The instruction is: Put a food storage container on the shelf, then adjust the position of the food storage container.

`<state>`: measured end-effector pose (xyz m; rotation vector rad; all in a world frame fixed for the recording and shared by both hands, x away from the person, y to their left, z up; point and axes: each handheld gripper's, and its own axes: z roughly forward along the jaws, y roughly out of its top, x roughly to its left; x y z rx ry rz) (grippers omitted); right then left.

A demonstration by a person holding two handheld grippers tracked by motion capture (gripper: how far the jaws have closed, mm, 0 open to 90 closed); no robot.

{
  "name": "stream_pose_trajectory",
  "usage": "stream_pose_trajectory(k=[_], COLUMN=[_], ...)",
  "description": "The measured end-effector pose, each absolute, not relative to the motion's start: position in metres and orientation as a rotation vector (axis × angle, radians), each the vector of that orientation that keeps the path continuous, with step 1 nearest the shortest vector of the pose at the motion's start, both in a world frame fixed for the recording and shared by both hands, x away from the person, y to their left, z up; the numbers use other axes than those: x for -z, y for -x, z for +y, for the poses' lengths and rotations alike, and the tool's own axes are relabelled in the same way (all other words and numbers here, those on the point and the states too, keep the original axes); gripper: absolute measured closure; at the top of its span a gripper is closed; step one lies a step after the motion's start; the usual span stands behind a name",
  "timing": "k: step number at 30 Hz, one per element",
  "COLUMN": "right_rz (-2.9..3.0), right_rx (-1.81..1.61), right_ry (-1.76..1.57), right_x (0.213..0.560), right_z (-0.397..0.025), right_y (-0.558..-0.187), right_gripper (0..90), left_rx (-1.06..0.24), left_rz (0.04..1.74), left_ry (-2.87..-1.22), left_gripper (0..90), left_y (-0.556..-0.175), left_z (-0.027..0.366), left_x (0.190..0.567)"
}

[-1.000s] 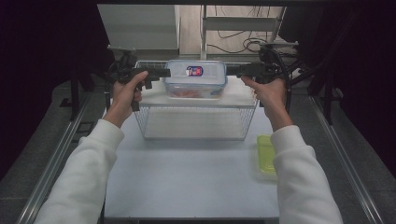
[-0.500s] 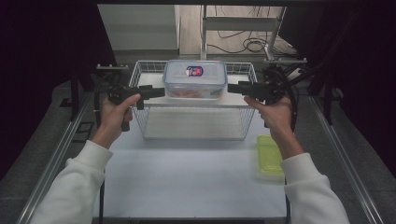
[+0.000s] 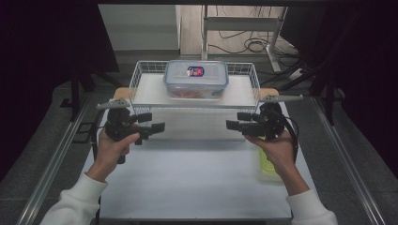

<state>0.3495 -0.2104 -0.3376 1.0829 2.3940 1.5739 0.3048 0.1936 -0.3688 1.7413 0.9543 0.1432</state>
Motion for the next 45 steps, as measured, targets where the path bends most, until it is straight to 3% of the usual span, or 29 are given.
stream_pose_trajectory(k=[19, 33, 45], right_rz=[2.543, 2.565, 2.522], right_rx=[-1.454, -1.338, -1.238], right_ry=[-1.088, -1.144, -1.146], right_x=[0.430, 0.450, 0.457], right_z=[-0.224, -0.227, -0.223], right_y=[-0.302, -0.300, -0.294], right_gripper=[29.5, 26.2, 23.9], left_rx=[-0.191, -0.232, -0.238], left_rz=[0.963, 0.981, 1.014], left_ry=[-1.964, -2.066, -2.046], left_gripper=[21.1, 22.8, 21.9], left_y=[-0.262, -0.256, -0.255], left_z=[0.169, 0.173, 0.181], left_x=[0.449, 0.474, 0.477])
